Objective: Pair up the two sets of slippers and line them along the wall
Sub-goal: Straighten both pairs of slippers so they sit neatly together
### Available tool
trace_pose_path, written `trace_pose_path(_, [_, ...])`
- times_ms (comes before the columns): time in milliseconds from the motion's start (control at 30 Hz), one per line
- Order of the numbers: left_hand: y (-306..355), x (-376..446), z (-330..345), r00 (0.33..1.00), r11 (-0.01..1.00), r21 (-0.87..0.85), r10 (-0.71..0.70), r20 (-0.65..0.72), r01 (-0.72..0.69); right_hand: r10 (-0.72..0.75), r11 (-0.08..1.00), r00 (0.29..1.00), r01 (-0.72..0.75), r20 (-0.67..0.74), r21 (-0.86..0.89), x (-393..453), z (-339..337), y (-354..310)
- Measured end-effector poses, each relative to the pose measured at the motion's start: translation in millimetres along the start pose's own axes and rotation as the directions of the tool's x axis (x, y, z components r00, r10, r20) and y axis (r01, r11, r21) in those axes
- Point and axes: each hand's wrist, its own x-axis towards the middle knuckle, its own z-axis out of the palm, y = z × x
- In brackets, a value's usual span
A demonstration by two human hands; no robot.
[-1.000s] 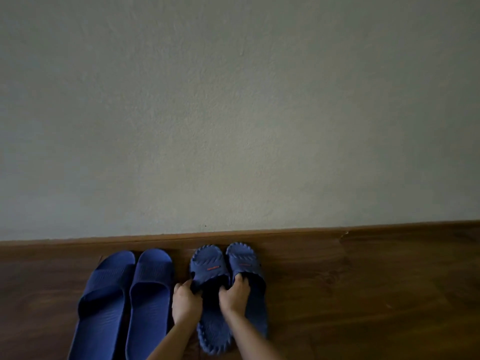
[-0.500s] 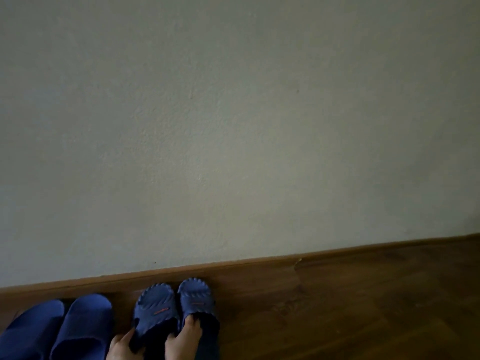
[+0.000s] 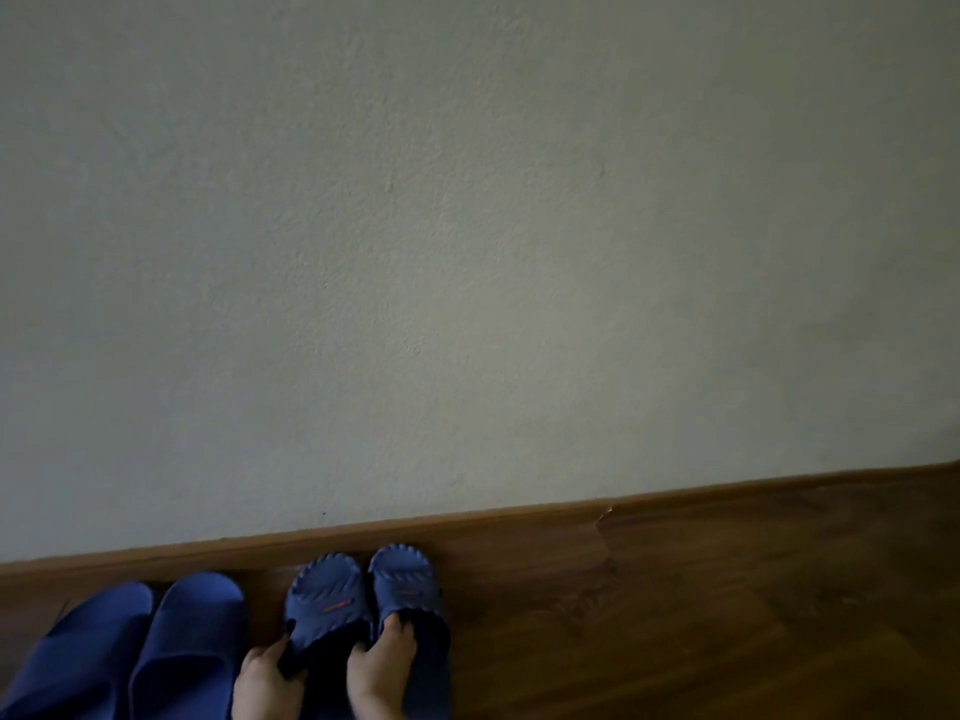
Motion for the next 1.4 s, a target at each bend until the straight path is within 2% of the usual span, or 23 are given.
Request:
trace_pose_path(33, [7.8,-8.9,-4.6,1.0,1.0,0.013,0.006,-0.003,-0.006,-0.002,1.0,1.0,0.001,-0.014,-0.014,2.1,1.1,2.6])
trace_pose_path(67, [16.7,-18.8,-12.8,0.998,0.999,-0.029,-0.015,0.06,0.017,-0.004,0.999,0.999,0.003,-0.033,-0.033,1.2,1.9,3.1])
trace_pose_path(133, [14.7,-10.7,-17.4,0.992,0.999,-0.008,-0.036,0.125,0.037,0.016,1.0,0.999,-0.016,-0.032,-0.001,0.7,5.0,3.3])
trace_pose_path(267, [18.9,0.8,-24.0,0.984,1.0,-0.001,0.014,0.176,-0.014,-0.012,0.998,0.997,0.016,-0.078,0.057,-2.0,4.0,3.4])
trace_pose_path(433, [19.4,-6.6,-25.3,0.985,0.999,-0.043,0.025,0.17,-0.018,-0.048,0.998,0.997,0.05,-0.066,0.03,-5.4,3.3,1.3])
trace_pose_path(967, [20.0,-11.1,-25.3,0.992,0.999,-0.034,0.016,0.124,-0.012,-0.007,0.998,0.996,0.013,-0.094,0.066,-13.5,-0.2,-2.9])
trace_pose_path(1400, [22.8,-16.1,-31.4,0.985,0.999,0.026,0.026,0.173,-0.03,-0.002,0.998,1.0,0.003,-0.015,0.064,-14.8,-6.8,-6.7])
